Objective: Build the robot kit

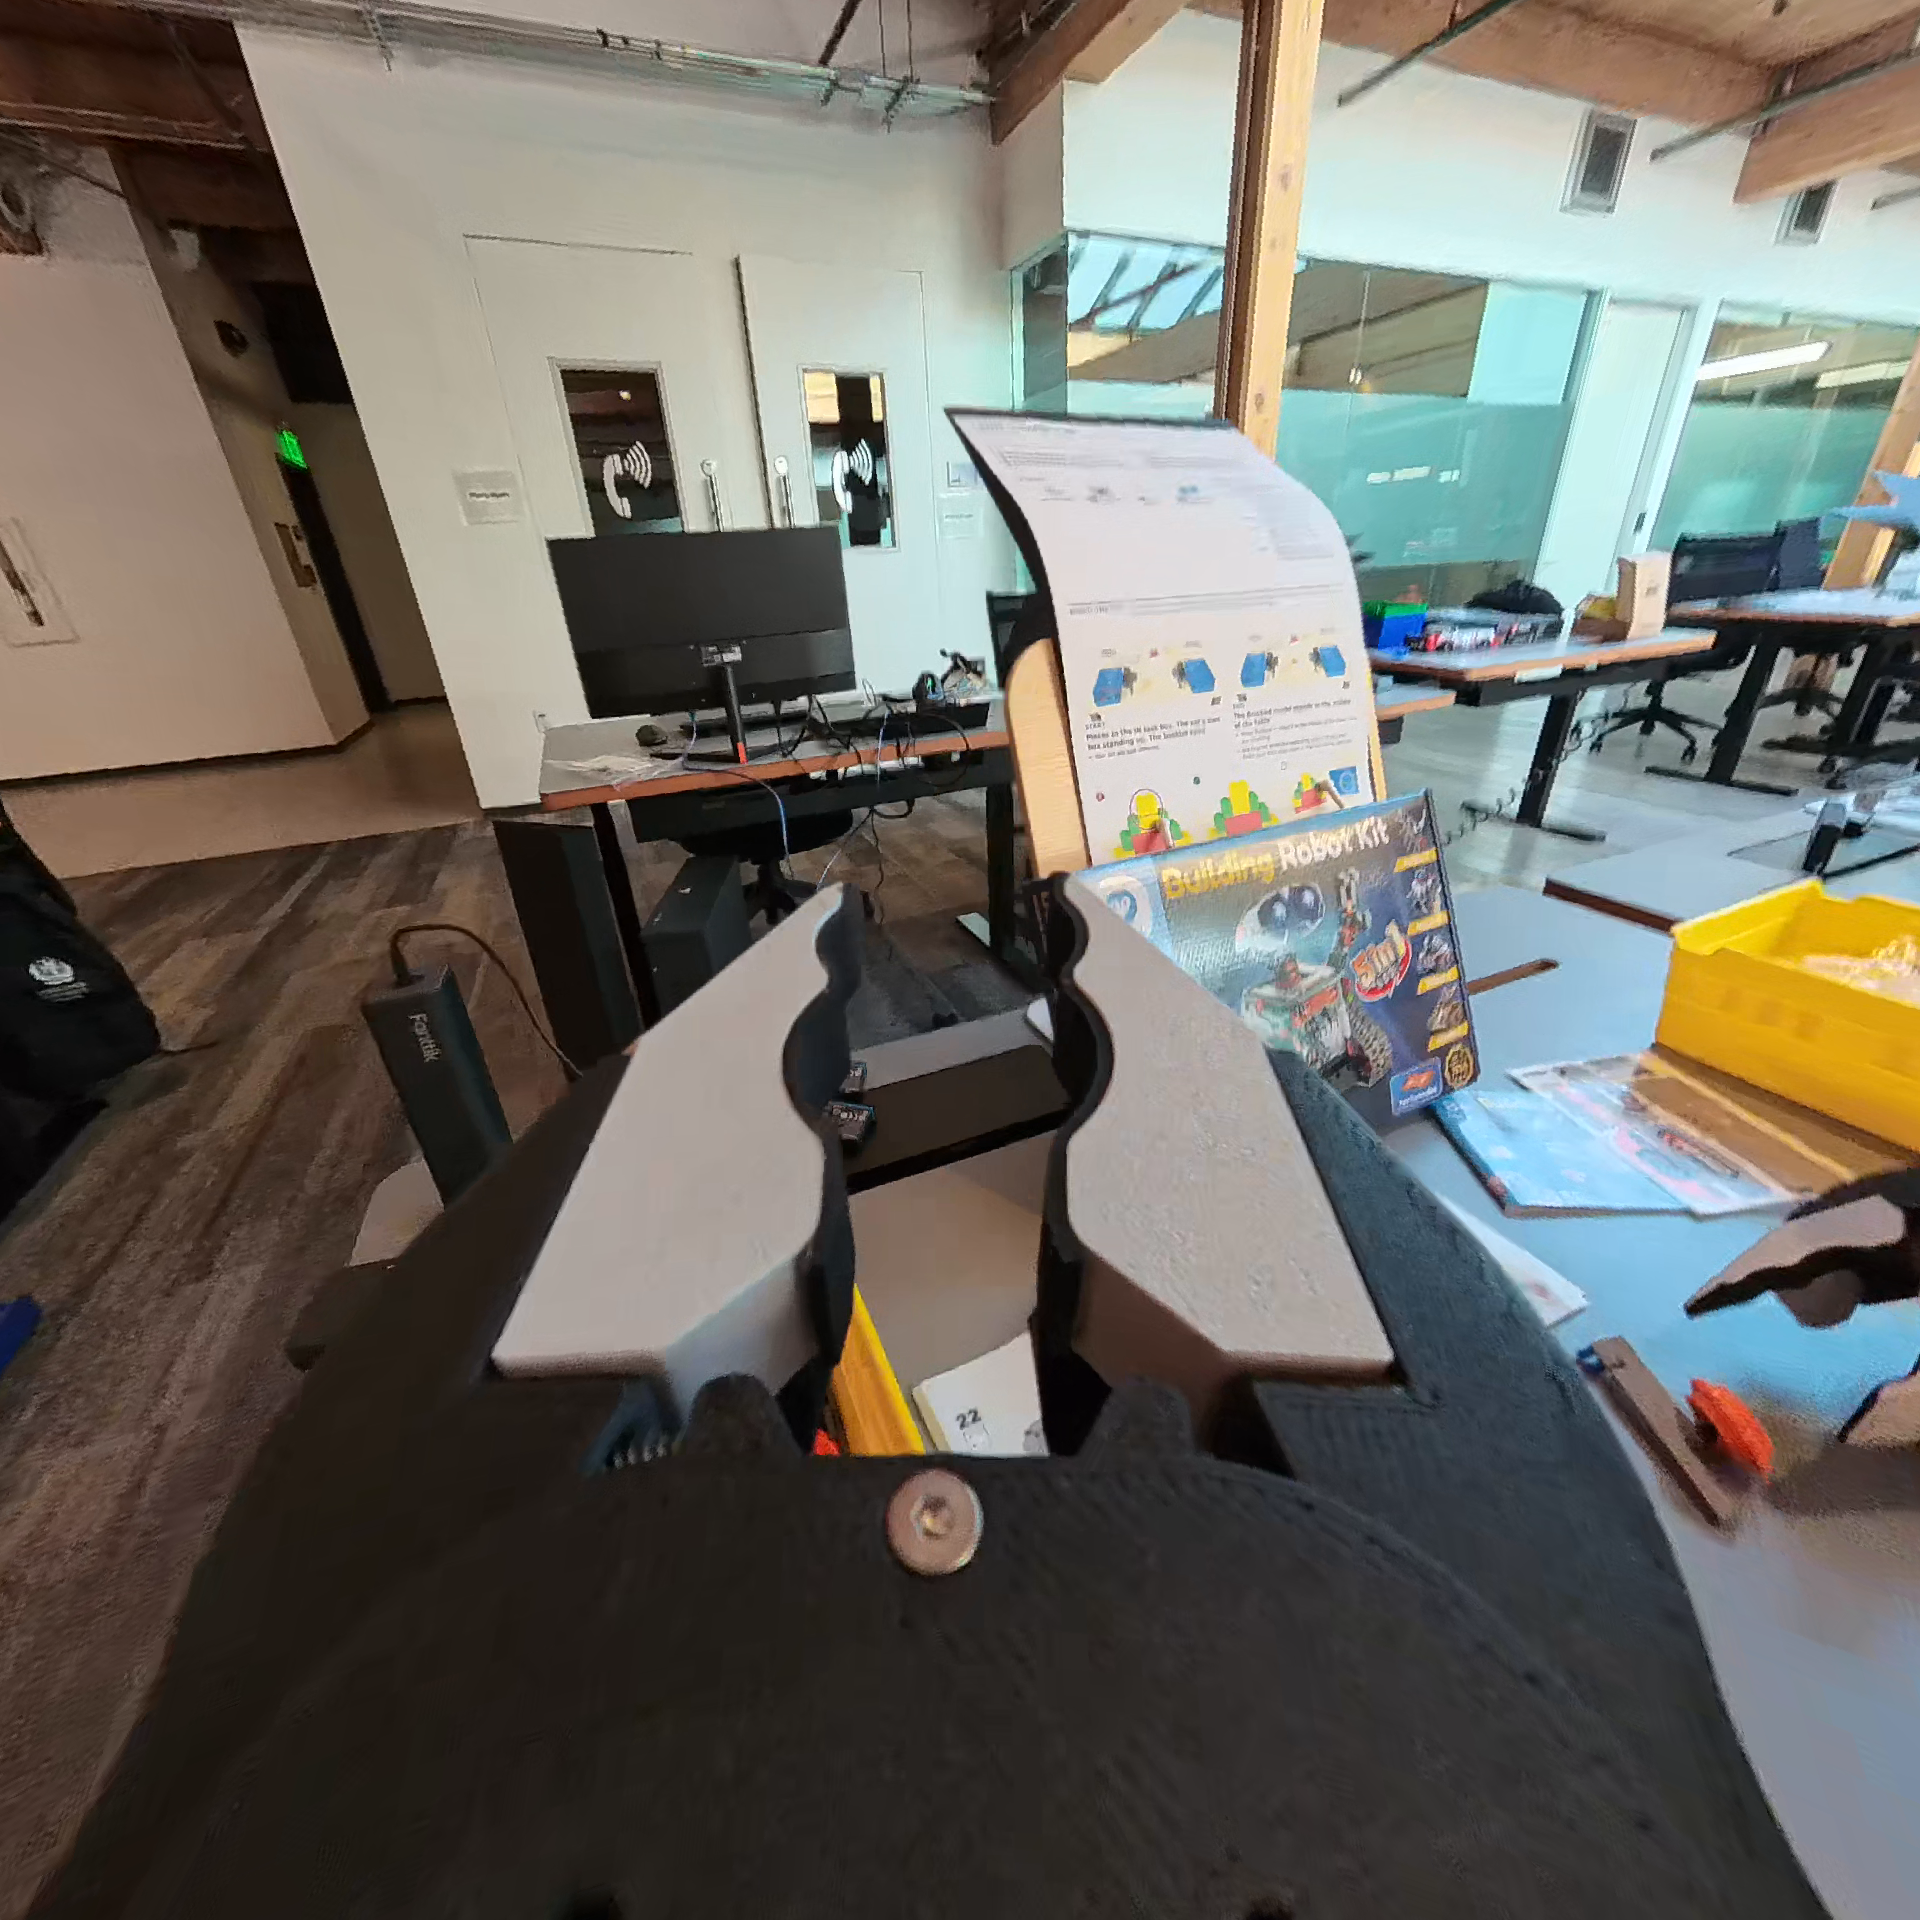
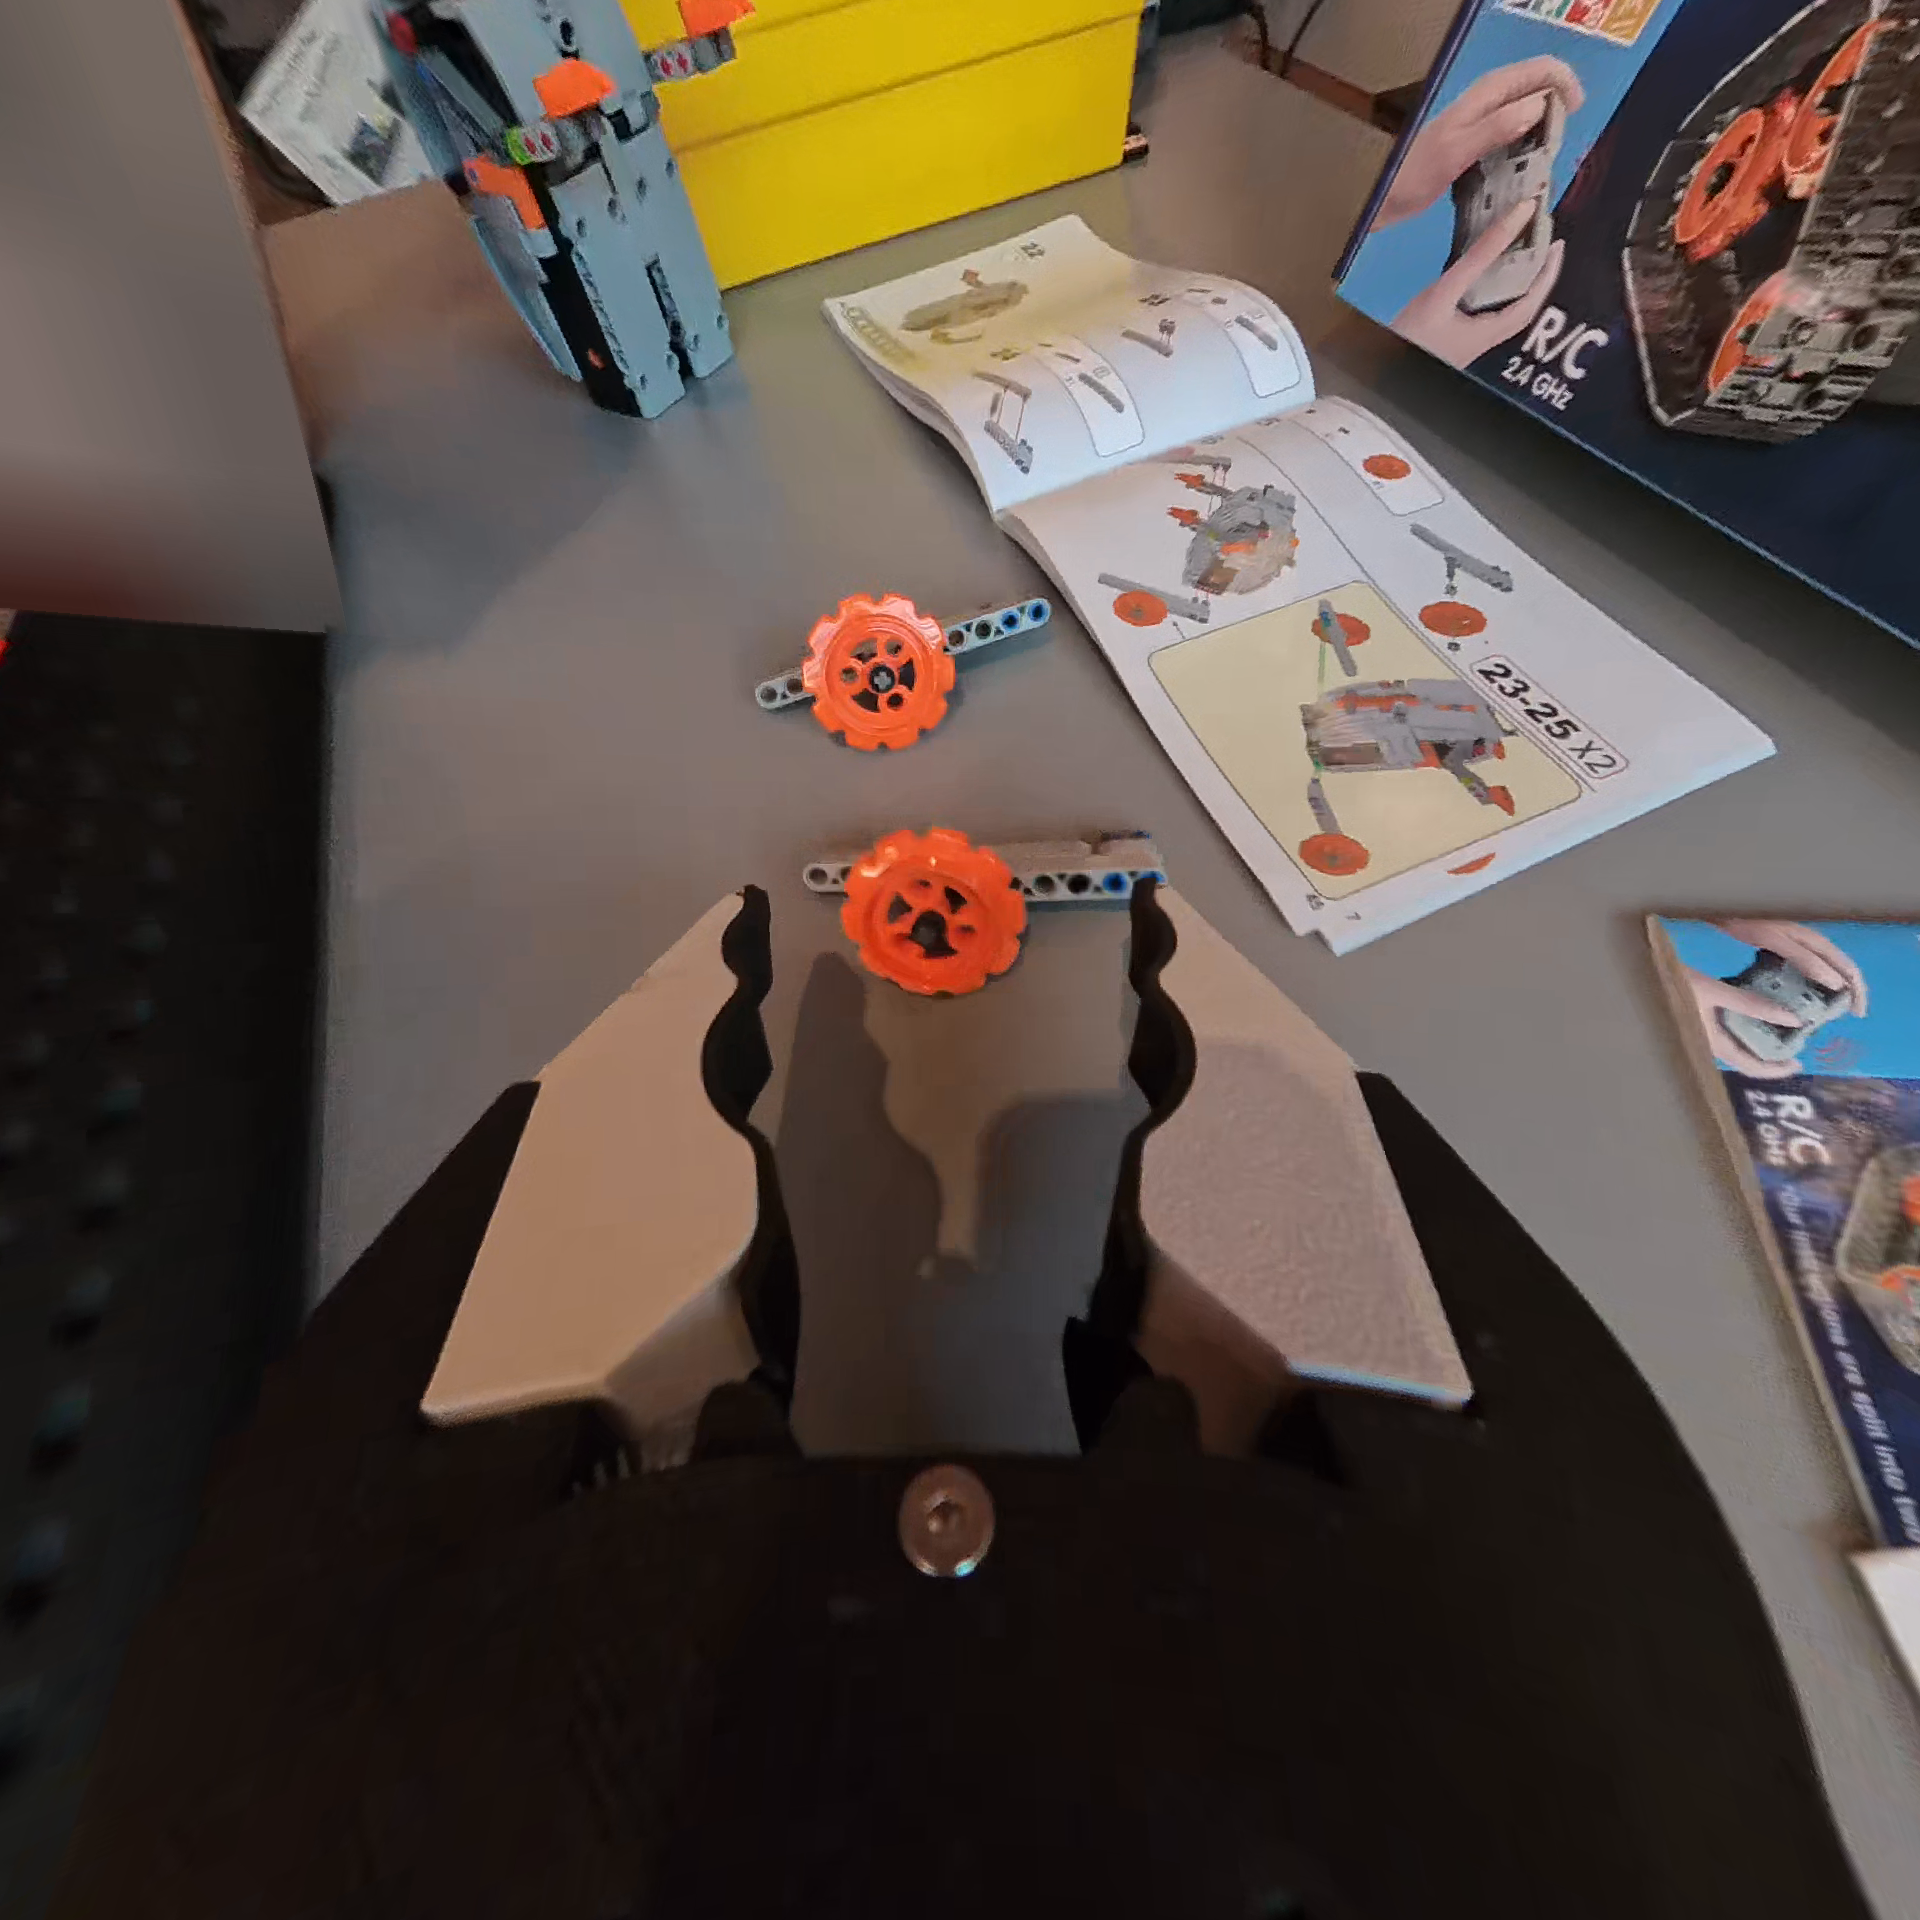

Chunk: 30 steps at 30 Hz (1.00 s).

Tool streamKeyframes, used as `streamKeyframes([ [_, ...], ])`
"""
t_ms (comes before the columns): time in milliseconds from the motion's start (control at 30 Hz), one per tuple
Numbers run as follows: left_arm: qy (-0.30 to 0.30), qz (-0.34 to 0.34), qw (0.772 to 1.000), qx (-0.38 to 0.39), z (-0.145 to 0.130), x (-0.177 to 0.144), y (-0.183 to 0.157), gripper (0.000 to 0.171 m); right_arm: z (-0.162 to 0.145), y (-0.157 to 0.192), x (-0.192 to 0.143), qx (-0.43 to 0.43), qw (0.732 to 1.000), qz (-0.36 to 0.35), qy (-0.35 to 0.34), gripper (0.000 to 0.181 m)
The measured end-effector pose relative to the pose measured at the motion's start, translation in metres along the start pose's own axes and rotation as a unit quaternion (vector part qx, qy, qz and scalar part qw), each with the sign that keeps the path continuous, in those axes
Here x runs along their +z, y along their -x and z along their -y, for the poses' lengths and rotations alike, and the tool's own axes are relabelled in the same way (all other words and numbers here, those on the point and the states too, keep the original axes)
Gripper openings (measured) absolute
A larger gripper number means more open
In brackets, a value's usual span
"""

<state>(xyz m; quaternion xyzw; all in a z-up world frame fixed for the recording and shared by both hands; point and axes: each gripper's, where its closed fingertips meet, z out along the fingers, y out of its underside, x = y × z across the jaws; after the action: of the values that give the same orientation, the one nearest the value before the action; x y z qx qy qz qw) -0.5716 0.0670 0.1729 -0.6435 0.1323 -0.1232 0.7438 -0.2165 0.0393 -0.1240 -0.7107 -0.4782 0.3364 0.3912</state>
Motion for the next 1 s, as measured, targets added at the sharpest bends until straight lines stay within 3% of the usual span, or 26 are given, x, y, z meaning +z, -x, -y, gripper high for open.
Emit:
streamKeyframes([
  [167,-0.032,-0.018,0.998,-0.049,0.007,-0.009,0.013,0.031,-0.015,0.011,0.027,-0.034,0.997,-0.034,0.057,0.067],
  [300,-0.015,-0.028,0.999,-0.043,-0.001,-0.007,0.014,0.031,-0.023,0.006,0.03,-0.047,0.995,-0.036,0.084,0.041],
  [500,-0.012,-0.036,0.998,-0.044,-0.002,-0.008,0.012,0.031,-0.025,0.008,0.031,0.004,0.996,0.012,0.086,0.041],
  [700,-0.036,-0.037,0.997,-0.053,0.008,-0.012,0.013,0.03,-0.025,0.01,0.031,0.002,0.996,0.019,0.087,0.042],
  [1000,-0.019,-0.039,0.998,-0.046,0.002,-0.007,0.009,0.03,-0.025,0.011,0.032,0.011,0.996,0.03,0.088,0.042],
])
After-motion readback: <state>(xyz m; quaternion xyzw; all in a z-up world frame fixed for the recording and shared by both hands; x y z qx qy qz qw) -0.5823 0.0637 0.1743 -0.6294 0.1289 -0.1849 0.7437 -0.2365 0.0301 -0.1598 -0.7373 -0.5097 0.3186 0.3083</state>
